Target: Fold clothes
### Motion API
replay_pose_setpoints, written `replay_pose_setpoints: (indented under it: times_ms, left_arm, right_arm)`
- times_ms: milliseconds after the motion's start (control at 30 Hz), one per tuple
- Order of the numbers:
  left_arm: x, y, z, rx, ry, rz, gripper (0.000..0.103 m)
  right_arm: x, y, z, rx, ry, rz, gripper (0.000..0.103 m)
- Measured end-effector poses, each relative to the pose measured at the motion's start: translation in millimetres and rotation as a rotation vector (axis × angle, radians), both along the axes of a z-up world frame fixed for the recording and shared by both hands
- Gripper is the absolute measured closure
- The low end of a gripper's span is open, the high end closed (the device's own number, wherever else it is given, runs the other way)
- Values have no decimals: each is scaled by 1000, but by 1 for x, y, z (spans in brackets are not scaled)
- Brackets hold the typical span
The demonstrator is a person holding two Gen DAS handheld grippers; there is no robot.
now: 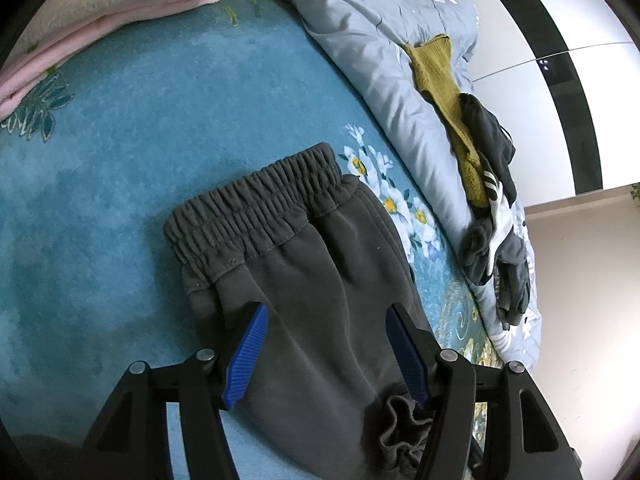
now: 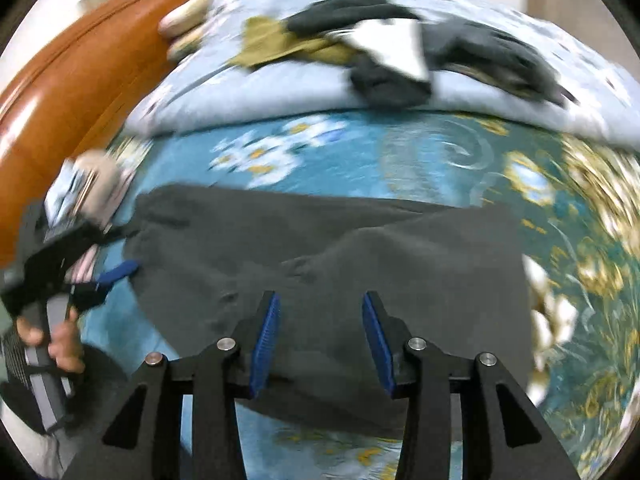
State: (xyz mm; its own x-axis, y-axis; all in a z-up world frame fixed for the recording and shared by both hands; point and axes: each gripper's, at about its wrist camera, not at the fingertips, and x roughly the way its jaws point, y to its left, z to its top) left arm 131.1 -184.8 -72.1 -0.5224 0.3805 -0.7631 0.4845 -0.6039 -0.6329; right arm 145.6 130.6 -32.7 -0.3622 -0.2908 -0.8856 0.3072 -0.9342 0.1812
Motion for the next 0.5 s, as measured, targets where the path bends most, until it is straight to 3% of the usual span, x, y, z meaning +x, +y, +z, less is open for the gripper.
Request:
replay_pose_setpoints:
  times_ms: [133, 200, 300, 500]
  left_arm:
    - [1, -1, 1, -6, -3, 6, 37]
    - [3, -2, 0, 0, -2, 15, 37]
    - [3, -3, -1, 13, -4, 28, 37]
    - [1, 0, 0, -2, -10, 8, 37]
  right_arm:
    - [4, -40, -10, 21, -10, 114, 60]
    - [5, -44, -22, 56, -55, 119, 67]
    - [8, -44, -40, 100, -114, 126, 67]
    - [11, -46, -39, 111, -99, 93, 67]
